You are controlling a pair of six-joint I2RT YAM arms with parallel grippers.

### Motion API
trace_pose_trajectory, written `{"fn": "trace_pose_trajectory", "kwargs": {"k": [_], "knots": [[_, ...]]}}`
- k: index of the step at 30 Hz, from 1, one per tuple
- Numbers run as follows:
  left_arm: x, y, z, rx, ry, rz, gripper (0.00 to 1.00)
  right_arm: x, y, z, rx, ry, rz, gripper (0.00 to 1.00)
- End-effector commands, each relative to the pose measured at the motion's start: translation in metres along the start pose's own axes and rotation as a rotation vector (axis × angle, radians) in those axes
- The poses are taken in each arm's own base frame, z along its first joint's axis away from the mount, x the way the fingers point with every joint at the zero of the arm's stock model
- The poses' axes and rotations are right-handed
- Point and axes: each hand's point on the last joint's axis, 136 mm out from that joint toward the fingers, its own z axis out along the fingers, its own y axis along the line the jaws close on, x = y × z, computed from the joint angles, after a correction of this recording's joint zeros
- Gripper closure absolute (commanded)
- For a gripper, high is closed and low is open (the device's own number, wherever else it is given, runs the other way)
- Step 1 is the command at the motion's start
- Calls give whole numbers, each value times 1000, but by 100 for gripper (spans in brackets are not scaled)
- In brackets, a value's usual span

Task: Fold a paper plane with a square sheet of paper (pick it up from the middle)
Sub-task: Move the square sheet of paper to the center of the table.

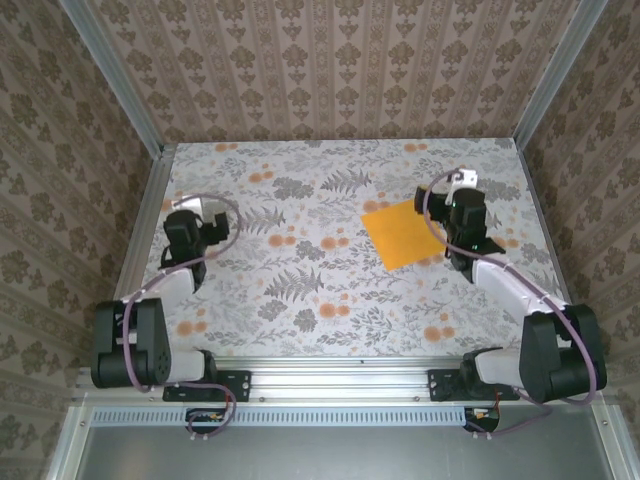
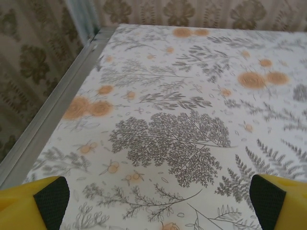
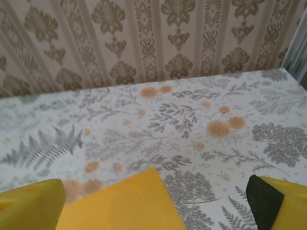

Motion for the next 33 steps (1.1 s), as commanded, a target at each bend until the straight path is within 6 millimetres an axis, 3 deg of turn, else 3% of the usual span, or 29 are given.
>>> {"fn": "trace_pose_trajectory", "kwargs": {"k": [1, 7, 13, 22, 27, 33], "knots": [[10, 12, -14, -73, 143, -173, 0, 60, 1, -7, 30, 359, 146, 0], [-1, -16, -29, 66, 197, -265, 0, 113, 36, 1, -51, 635, 256, 0], [1, -36, -35, 89, 316, -160, 0, 152, 57, 15, -21, 755, 213, 0], [2, -58, -39, 184, 350, -187, 0, 197, 80, 25, 25, 880, 141, 0], [4, -73, -42, 237, 356, -177, 0, 227, 90, 3, 55, 953, 114, 0], [5, -86, -43, 260, 355, -162, 0, 266, 124, -51, 4, 1059, 113, 0]]}}
